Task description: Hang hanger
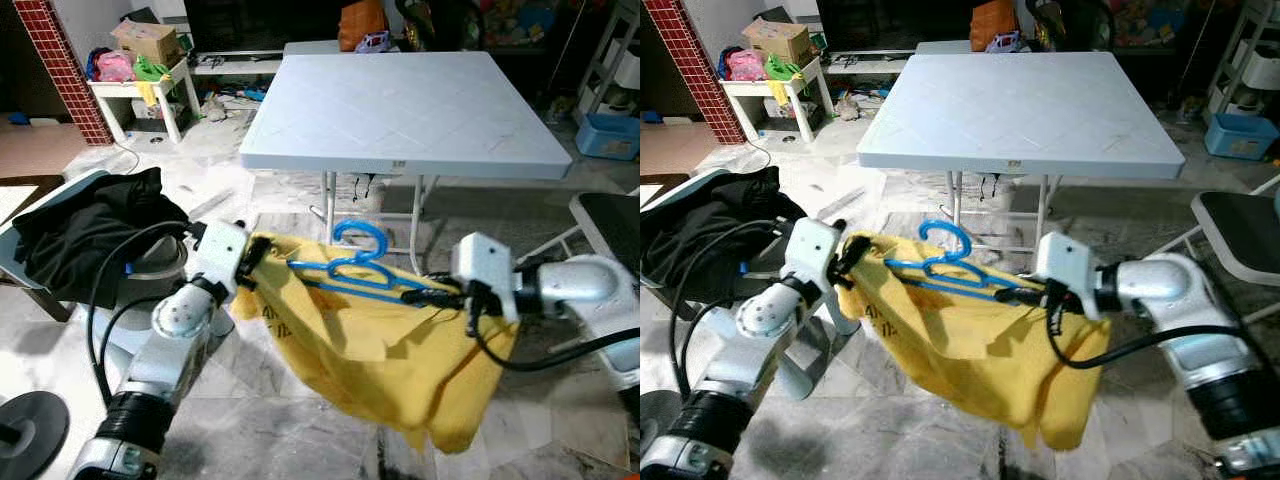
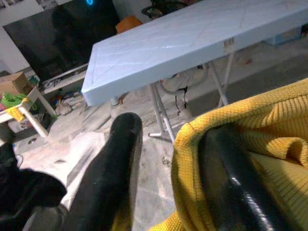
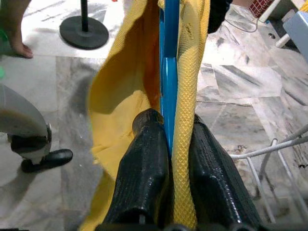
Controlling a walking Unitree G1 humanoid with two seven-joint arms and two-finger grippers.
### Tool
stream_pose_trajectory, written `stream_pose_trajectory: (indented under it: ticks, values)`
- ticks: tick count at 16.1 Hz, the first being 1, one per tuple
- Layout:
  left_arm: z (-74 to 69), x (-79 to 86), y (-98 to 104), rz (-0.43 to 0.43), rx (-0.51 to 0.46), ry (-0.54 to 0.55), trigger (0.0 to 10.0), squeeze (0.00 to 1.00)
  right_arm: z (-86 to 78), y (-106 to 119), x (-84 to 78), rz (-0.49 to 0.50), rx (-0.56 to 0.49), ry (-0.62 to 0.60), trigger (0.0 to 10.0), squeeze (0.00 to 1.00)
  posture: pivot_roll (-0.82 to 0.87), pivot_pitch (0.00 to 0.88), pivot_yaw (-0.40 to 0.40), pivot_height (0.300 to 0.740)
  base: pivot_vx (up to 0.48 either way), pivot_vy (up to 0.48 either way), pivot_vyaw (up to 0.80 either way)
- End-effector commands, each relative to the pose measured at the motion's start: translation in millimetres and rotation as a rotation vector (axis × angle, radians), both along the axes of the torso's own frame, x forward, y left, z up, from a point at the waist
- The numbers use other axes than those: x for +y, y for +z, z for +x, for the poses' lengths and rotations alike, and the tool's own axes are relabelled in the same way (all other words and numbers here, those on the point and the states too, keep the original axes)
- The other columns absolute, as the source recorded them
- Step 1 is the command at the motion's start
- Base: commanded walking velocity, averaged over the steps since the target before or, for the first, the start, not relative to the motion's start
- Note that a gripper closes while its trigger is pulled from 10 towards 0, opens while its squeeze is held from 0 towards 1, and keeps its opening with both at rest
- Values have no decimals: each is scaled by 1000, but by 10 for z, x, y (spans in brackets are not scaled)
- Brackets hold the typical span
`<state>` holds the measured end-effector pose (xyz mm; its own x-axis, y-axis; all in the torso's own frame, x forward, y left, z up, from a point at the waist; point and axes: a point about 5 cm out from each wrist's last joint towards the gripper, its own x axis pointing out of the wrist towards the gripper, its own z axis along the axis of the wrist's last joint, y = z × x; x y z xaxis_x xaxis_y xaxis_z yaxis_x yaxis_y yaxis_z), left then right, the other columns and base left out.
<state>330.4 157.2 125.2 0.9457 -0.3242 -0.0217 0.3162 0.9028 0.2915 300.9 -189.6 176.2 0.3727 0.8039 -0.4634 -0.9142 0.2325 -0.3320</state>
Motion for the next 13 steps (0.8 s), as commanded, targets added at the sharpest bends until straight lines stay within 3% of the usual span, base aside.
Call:
stream_pose_trajectory:
  ticks: [1,3,5,8,11,13]
  values:
    - [7,224,26,-5,4,86,10000,1000,31,127,29,16,-69,0,10000,0,-27,0,35,740,0,0,0]
    - [25,160,229,-50,-140,123,10000,1000,157,146,139,30,-150,-71,10000,0,-22,0,32,740,0,0,0]
    - [-8,63,310,-89,-214,120,10000,1000,254,149,225,40,-195,-141,10000,0,-21,0,30,740,0,0,0]
    - [-79,-143,216,-165,-153,63,10000,1000,393,195,365,40,-309,-229,10000,0,-14,0,27,740,0,0,0]
    - [-171,-274,69,-155,-96,1,10000,1000,512,285,402,85,-357,-298,10000,0,-7,0,22,740,0,0,0]
    - [-257,-316,-29,-109,-79,-11,10000,1000,525,322,406,72,-368,-277,10000,0,-7,0,22,740,0,0,0]
